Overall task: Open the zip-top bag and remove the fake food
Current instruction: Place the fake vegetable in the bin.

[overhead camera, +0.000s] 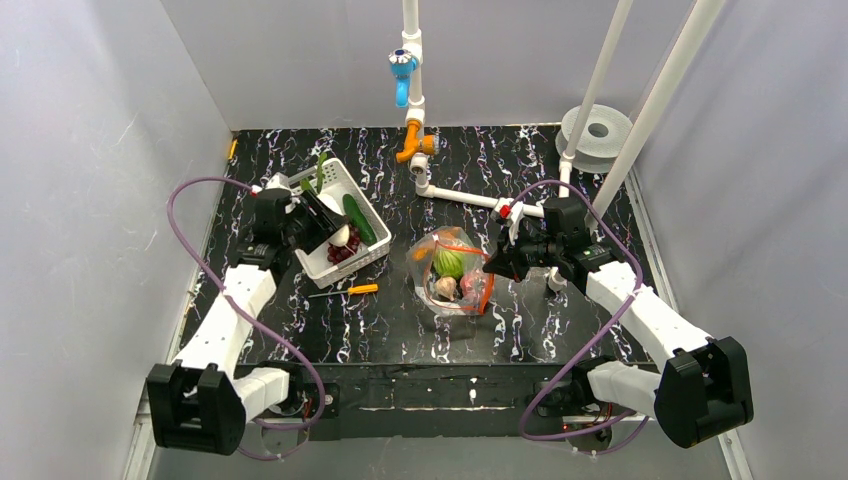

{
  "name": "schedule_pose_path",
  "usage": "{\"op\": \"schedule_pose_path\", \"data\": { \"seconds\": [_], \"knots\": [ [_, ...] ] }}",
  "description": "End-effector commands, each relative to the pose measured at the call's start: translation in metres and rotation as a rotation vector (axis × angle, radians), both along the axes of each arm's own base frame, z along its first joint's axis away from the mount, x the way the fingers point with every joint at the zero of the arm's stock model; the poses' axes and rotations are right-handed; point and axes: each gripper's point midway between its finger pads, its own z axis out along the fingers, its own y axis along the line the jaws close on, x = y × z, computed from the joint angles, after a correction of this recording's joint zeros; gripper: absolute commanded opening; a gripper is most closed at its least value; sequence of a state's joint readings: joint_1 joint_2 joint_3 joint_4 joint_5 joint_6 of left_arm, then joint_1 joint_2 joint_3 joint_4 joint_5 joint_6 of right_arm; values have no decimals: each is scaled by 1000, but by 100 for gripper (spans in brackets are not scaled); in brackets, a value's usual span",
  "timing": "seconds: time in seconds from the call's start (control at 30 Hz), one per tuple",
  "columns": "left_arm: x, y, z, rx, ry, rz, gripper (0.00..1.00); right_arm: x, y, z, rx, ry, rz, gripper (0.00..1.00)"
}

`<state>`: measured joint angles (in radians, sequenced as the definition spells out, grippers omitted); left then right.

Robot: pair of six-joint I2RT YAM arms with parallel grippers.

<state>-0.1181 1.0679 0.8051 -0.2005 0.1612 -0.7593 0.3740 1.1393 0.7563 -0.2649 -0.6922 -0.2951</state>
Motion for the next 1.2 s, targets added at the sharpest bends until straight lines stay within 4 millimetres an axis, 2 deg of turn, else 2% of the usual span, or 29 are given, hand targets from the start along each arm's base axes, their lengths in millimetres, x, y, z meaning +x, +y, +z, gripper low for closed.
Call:
{"op": "schedule_pose_path", "data": {
  "seconds": [0.0,0.3,0.4,0.47,0.67,0.87,1.0,1.17],
  "knots": [
    [16,15,-2,54,31,65,0,3,0,9,26,-31,1,1],
    [42,17,-19,39,111,80,4,3,0,10,26,-32,3,1],
    [50,17,-24,38,136,83,10,2,0,9,29,-30,8,1],
    [53,18,-30,41,171,95,15,2,0,9,30,-27,8,1],
    [59,15,-43,25,276,99,47,2,1,9,31,-26,9,1],
    [66,8,-31,9,261,55,96,2,1,9,31,-28,10,1],
    [62,9,-18,30,217,37,98,1,1,9,32,-27,12,1],
    [43,13,-3,22,143,42,98,1,1,9,33,-27,14,1]
  ]
}}
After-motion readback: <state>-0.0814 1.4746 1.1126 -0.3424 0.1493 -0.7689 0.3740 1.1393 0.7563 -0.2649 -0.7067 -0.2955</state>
